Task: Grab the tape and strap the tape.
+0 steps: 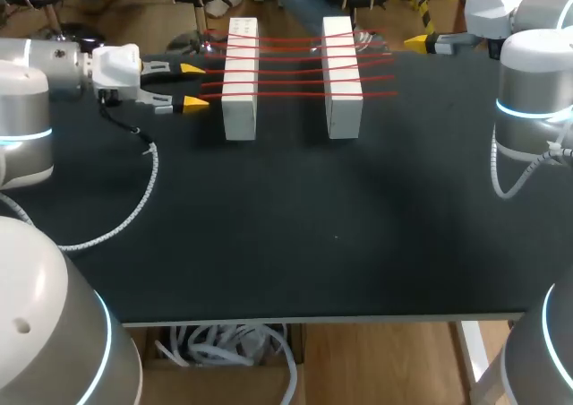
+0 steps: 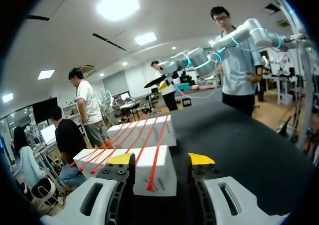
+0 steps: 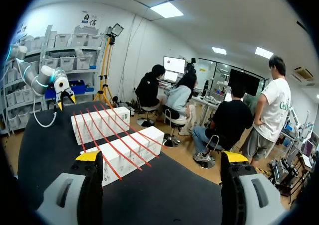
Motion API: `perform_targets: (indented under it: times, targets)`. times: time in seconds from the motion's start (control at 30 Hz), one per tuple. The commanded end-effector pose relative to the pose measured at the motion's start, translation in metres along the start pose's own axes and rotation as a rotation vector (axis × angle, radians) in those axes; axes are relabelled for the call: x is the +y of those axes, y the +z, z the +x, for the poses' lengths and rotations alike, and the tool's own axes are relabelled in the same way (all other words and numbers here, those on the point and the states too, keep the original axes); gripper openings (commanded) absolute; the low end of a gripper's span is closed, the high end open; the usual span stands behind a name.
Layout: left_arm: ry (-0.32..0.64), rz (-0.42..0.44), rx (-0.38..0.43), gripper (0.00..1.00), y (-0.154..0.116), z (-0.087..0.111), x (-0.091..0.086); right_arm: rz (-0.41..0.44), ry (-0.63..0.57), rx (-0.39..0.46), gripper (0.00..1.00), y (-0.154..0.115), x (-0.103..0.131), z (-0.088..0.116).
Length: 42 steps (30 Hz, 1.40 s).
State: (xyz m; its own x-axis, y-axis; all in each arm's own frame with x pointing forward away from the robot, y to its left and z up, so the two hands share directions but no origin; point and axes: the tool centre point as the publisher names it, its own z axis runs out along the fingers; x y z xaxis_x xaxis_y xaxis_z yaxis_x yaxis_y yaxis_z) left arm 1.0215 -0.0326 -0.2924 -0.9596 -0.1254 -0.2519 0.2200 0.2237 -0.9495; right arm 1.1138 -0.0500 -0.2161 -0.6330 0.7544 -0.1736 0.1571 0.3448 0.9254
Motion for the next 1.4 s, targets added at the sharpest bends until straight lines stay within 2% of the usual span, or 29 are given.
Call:
perform_targets:
  times: [0.03, 0.13, 0.47, 0.83, 1.4]
  targets:
    - [-0.005, 0.018, 0.008, 0.43, -0.001, -0.001, 0.009, 0.0, 0.0, 0.0, 1.0, 0.0, 0.0, 0.0]
    - [-0.013, 0.028, 0.006, 0.43, 0.0, -0.001, 0.014, 0.0, 0.0, 0.0, 1.0, 0.0, 0.0, 0.0]
    - [-0.014, 0.047, 0.009, 0.35, -0.001, -0.007, 0.026, 0.0, 0.0, 0.0, 1.0, 0.0, 0.0, 0.0]
    - [-0.019, 0.066, 0.012, 0.35, -0.001, -0.012, 0.036, 0.0, 0.0, 0.0, 1.0, 0.0, 0.0, 0.0]
    - [-0.021, 0.081, 0.027, 0.31, 0.0, -0.016, 0.041, 0.0, 0.0, 0.0, 1.0, 0.0, 0.0, 0.0]
